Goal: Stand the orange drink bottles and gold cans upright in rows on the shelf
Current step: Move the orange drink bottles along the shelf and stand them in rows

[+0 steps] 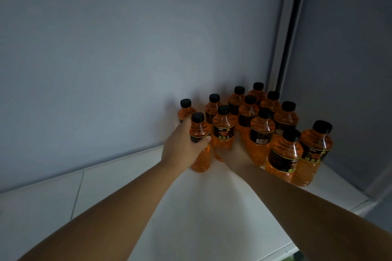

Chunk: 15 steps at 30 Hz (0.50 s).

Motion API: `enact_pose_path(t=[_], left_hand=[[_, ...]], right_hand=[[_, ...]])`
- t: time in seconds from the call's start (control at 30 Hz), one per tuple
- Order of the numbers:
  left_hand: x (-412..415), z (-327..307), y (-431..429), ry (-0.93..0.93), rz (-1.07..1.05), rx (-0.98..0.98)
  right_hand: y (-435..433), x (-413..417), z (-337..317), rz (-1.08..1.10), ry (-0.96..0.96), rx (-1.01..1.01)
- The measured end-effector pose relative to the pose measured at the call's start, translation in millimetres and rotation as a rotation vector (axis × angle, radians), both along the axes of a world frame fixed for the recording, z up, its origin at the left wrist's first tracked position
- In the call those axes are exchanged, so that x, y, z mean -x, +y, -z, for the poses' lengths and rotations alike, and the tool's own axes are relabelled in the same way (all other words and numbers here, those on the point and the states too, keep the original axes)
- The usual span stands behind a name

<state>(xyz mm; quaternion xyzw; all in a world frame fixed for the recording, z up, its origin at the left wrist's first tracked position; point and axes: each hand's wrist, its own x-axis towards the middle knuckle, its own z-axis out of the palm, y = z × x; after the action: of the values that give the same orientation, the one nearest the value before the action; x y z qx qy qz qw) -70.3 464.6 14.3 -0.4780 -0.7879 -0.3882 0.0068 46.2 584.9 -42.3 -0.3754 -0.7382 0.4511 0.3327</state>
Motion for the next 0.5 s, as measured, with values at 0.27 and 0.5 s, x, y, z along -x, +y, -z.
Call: enact_pose_path(t=[0.27, 0.5], left_hand=[[2.2, 0.2, 1.6, 0.015, 0.015, 0.020], [1.4, 1.5, 1.6, -0.048, 0.043, 0.020]], right_hand=[[-13.3, -6.6, -22.7, 0.003, -0.081, -0.044], [-16.0, -8.0, -20.6, -0.049, -0.207, -0.146]])
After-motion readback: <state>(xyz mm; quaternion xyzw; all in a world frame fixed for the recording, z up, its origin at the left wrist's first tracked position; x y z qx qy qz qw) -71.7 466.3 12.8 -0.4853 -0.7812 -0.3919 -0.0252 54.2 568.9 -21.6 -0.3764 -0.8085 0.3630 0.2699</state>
